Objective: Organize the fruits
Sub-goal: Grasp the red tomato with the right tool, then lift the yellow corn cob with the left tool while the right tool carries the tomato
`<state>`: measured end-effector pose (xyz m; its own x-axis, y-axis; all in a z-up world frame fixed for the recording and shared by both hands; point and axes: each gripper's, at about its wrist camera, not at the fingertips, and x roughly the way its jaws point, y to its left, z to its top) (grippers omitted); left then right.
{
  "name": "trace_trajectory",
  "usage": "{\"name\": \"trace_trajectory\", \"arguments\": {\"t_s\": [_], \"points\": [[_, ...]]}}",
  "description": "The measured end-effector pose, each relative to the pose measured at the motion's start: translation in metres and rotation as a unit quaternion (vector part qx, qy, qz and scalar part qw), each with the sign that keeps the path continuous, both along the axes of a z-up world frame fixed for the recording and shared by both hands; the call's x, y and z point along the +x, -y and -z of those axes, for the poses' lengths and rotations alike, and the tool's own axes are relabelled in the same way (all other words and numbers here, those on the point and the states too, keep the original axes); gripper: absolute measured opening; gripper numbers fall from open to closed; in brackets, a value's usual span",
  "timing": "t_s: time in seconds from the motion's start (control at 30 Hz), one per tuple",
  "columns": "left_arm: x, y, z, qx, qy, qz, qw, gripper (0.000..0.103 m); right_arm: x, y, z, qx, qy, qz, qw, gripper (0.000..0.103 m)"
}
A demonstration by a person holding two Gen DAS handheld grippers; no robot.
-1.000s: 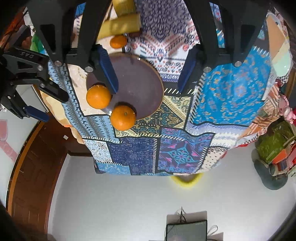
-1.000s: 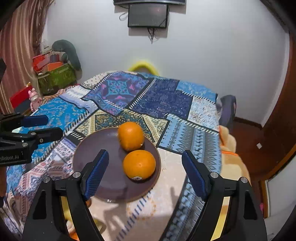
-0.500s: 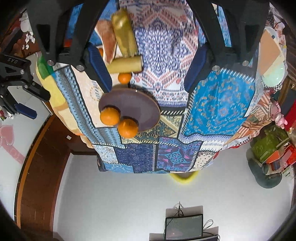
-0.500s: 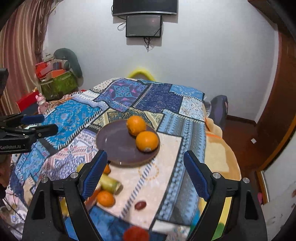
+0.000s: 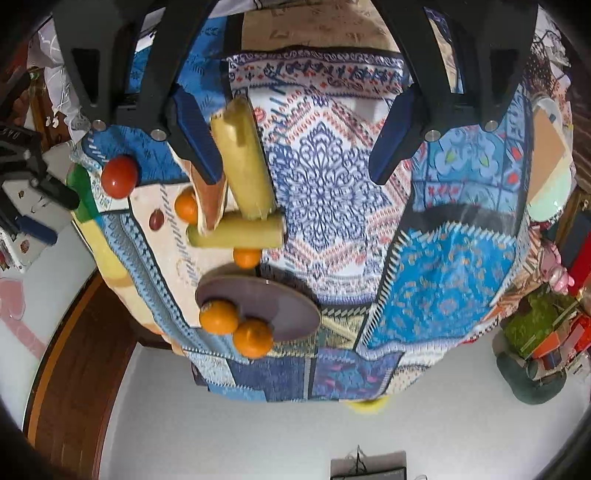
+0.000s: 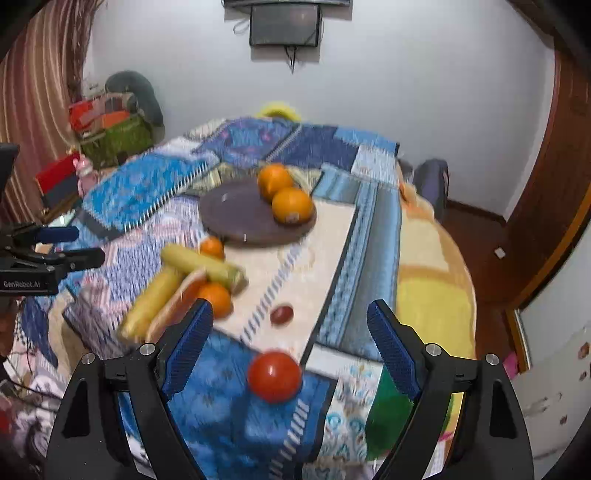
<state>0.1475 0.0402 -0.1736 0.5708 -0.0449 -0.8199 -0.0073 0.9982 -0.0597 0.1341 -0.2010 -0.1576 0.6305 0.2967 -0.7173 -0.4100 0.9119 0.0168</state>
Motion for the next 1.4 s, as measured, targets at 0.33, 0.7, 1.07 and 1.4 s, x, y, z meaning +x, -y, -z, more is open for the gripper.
{"name": "trace_trajectory", "arguments": {"t_s": [0.33, 0.7, 1.07, 1.4], "points": [[0.009, 0.01, 0.03, -0.025, -0.043, 0.014, 0.9986, 0.066, -0.004, 0.004, 0.06, 0.0, -0.085, 0.004, 0.996, 0.082], [0.037, 0.031, 0.05, -0.034, -0.068, 0.036, 0.9965, 0.053, 0.006, 0.001, 0.074, 0.013, -0.108, -0.011, 0.994, 0.061], [0.059, 0.029, 0.066, -0.057, -0.084, 0.018, 0.9946, 0.046, 0.01, 0.002, 0.078, 0.025, -0.116, -0.018, 0.993, 0.046], [0.066, 0.029, 0.069, -0.071, -0.088, 0.017, 0.9934, 0.041, 0.011, 0.002, 0.072, 0.028, -0.104, -0.018, 0.994, 0.045]]}}
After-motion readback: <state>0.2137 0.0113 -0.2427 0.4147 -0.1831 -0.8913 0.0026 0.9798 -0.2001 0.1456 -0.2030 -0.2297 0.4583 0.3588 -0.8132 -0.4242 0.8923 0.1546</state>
